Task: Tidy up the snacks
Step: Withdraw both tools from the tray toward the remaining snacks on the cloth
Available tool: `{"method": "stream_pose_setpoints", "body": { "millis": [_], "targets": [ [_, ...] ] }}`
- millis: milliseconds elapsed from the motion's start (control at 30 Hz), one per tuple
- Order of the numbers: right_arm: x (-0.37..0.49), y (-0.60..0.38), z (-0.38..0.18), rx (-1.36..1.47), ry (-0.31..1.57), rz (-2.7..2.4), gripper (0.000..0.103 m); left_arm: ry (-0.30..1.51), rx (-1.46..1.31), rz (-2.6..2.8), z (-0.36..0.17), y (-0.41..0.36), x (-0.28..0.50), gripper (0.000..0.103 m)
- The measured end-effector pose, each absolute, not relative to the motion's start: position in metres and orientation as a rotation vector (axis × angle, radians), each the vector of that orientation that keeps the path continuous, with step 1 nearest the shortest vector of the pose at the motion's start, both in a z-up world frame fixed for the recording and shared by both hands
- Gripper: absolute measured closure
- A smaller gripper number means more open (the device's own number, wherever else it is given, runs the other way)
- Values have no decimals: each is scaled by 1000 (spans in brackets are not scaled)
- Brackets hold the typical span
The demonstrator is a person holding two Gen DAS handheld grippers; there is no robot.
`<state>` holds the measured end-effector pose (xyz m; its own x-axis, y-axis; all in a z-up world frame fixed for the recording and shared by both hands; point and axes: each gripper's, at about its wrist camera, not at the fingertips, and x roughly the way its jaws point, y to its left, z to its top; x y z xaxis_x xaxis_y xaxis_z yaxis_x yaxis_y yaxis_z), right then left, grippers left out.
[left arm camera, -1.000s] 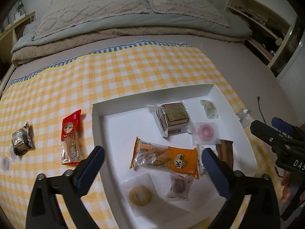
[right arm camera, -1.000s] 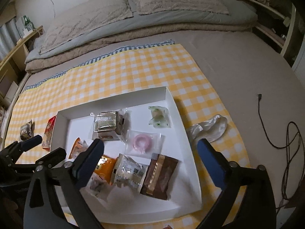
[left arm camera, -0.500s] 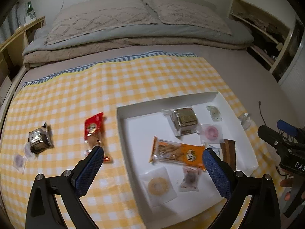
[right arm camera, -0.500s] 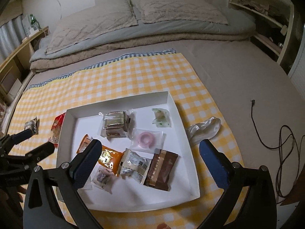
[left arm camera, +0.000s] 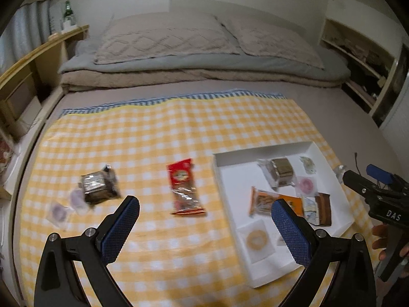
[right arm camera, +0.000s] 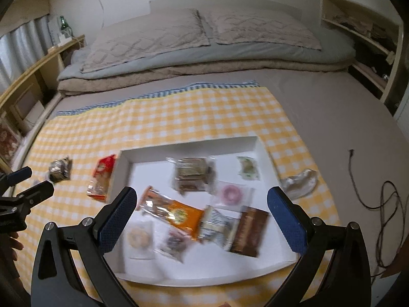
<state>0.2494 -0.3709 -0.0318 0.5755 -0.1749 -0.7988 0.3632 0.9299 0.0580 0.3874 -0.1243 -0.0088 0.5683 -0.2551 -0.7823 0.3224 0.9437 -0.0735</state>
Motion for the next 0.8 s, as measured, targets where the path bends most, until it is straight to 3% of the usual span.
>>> {"method": "stream_pose_setpoints", "body": {
  "millis": [467,800],
  "targets": [
    [316,-277,-44,193,906,-145,0,860,-14,-186,9,-4,382,0],
    [362,-241,-81,175,952,-81,0,901,-82,-92,-28,43,424,0]
  ]
}}
